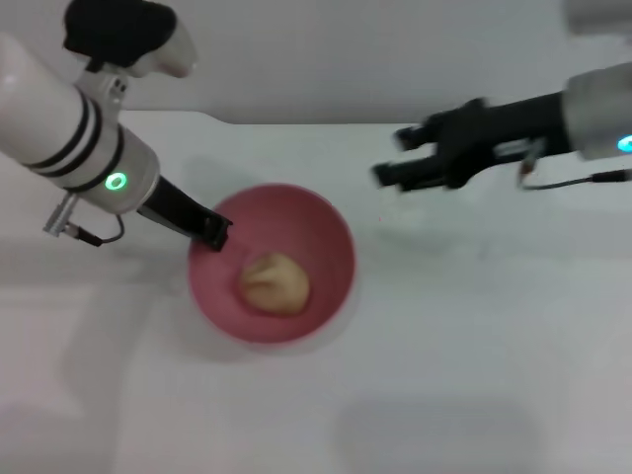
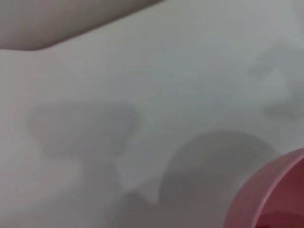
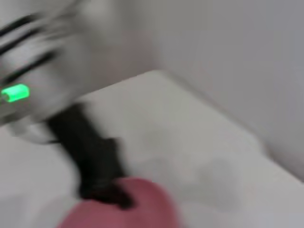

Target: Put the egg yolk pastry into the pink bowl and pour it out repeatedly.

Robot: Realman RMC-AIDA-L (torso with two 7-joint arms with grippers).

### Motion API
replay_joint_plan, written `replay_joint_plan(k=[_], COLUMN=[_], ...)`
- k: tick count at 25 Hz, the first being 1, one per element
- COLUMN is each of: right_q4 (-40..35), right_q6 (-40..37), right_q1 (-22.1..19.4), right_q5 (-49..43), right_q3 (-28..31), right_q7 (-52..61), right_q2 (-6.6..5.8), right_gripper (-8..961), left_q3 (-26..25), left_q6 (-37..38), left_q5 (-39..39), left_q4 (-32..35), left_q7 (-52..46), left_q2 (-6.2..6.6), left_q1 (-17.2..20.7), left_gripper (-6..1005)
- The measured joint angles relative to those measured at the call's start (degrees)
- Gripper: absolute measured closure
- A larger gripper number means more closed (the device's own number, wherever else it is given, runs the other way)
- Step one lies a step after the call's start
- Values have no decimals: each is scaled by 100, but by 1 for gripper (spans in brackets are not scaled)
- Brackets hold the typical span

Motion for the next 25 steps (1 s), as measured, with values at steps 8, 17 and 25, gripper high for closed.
replay_joint_plan(k=[8, 17, 25], right_q4=[42, 130, 279], right_q6=[-350, -410, -412], right_q1=[-225, -466, -500], right_q5=[-1686, -1792, -1797], right_q3=[1472, 1798, 1899], right_q7=[1008, 1180, 1190], right_q2=[-51, -19, -19], right_gripper=[344, 350, 355], left_q3=[314, 1879, 3706], left_q6=[-1009, -3853, -6812], left_q5=[-274, -274, 1248], left_q4=[1529, 2701, 2219], left_q7=[299, 1336, 1857], left_q2=[-10, 4, -36], left_q1=[936, 2327, 2940], left_gripper=[1001, 1001, 1000])
